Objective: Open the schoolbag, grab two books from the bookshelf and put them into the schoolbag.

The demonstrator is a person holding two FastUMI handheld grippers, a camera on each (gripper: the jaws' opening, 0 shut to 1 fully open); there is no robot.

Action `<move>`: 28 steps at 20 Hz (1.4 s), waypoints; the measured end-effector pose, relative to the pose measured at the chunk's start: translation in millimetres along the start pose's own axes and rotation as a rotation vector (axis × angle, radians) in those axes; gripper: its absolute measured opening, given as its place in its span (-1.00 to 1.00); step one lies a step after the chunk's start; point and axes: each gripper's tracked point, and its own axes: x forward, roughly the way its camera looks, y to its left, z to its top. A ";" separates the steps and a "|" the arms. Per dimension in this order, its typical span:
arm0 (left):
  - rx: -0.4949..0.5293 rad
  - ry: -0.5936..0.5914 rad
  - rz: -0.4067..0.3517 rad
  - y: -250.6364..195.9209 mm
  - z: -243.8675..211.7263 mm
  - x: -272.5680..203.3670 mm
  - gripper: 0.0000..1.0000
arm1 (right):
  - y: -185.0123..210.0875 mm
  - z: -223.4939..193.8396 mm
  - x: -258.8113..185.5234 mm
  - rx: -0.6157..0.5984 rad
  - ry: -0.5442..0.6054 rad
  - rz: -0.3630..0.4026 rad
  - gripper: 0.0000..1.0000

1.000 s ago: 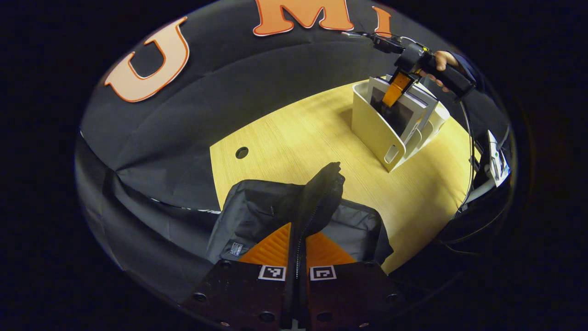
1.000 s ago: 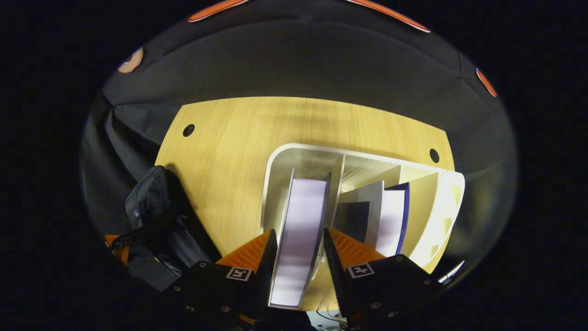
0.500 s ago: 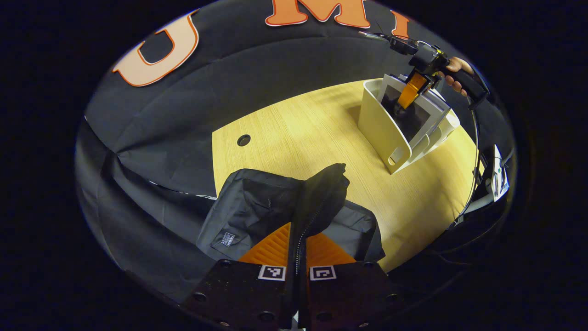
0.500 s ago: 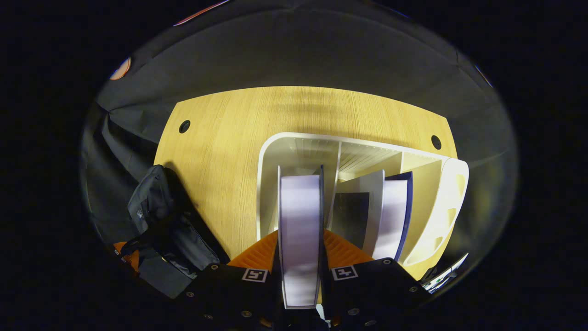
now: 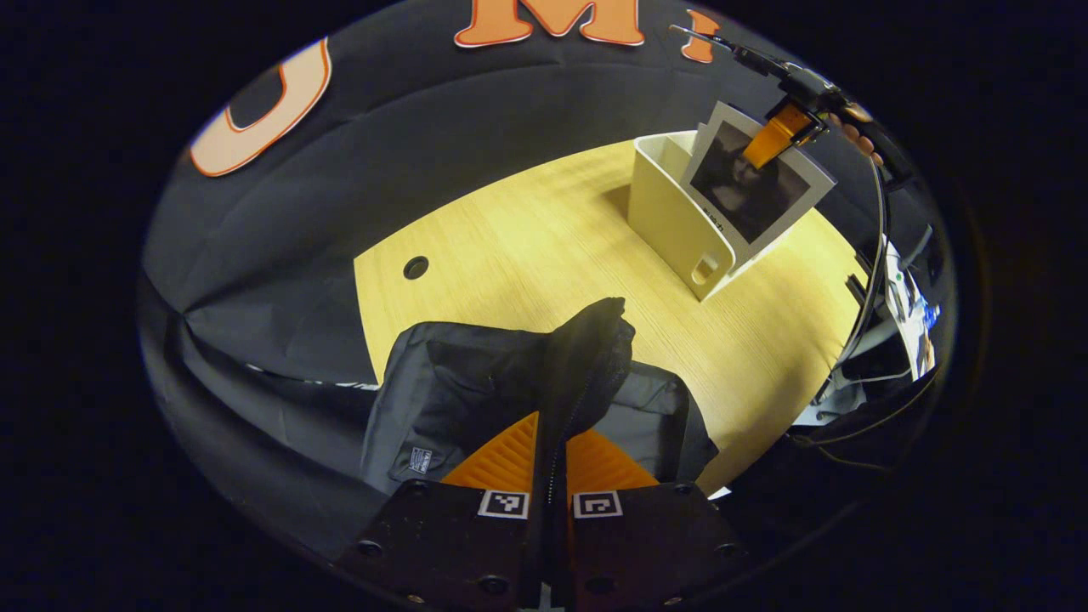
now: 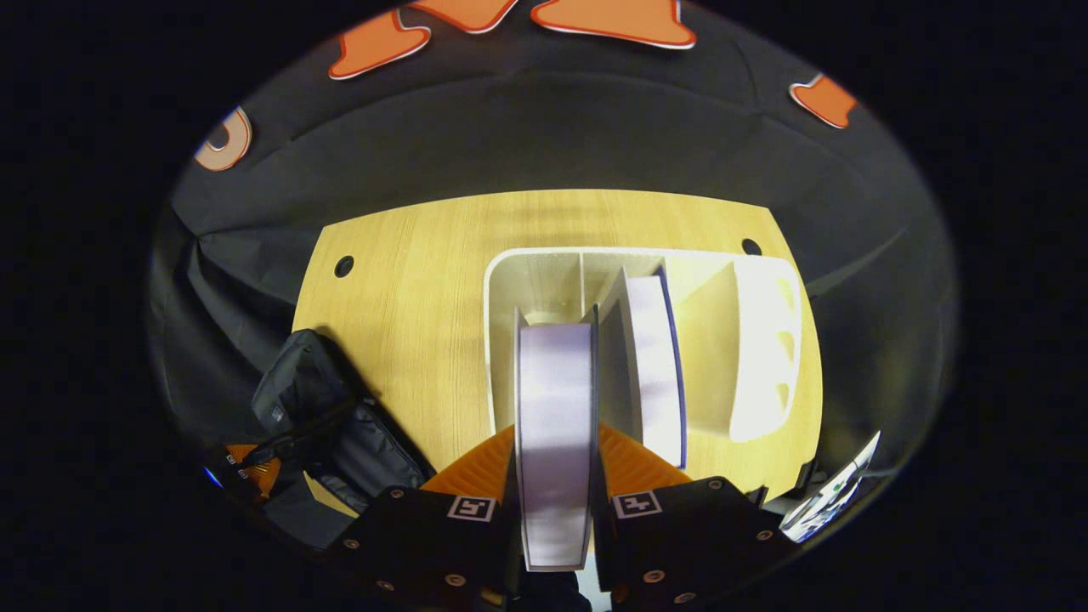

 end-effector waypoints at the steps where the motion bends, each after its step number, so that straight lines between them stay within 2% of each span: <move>1: 0.018 -0.006 -0.010 2.2 0.0 0.2 -0.90 | -0.5 -7.3 -7.4 0.018 -0.006 -0.010 -0.29; 9: 0.124 -0.028 -0.110 1.0 -4.0 4.3 -0.90 | 4.6 -79.6 -50.4 0.141 -0.042 -0.043 -0.29; 13: 0.178 -0.036 -0.137 0.7 -3.0 6.1 -0.90 | 14.0 -119.1 -63.1 0.193 -0.052 -0.018 -0.29; 17: 0.215 -0.040 -0.158 -1.7 -3.3 5.6 -0.90 | 34.5 -148.4 -67.5 0.266 -0.071 0.057 -0.29; 22: 0.248 -0.048 -0.167 -3.9 2.9 2.4 -0.90 | 68.7 -168.6 -70.0 0.353 -0.086 0.222 -0.31; 28: 0.239 -0.093 -0.160 -9.6 11.6 -9.5 -0.90 | 104.6 -168.7 -64.8 0.410 -0.133 0.408 -0.32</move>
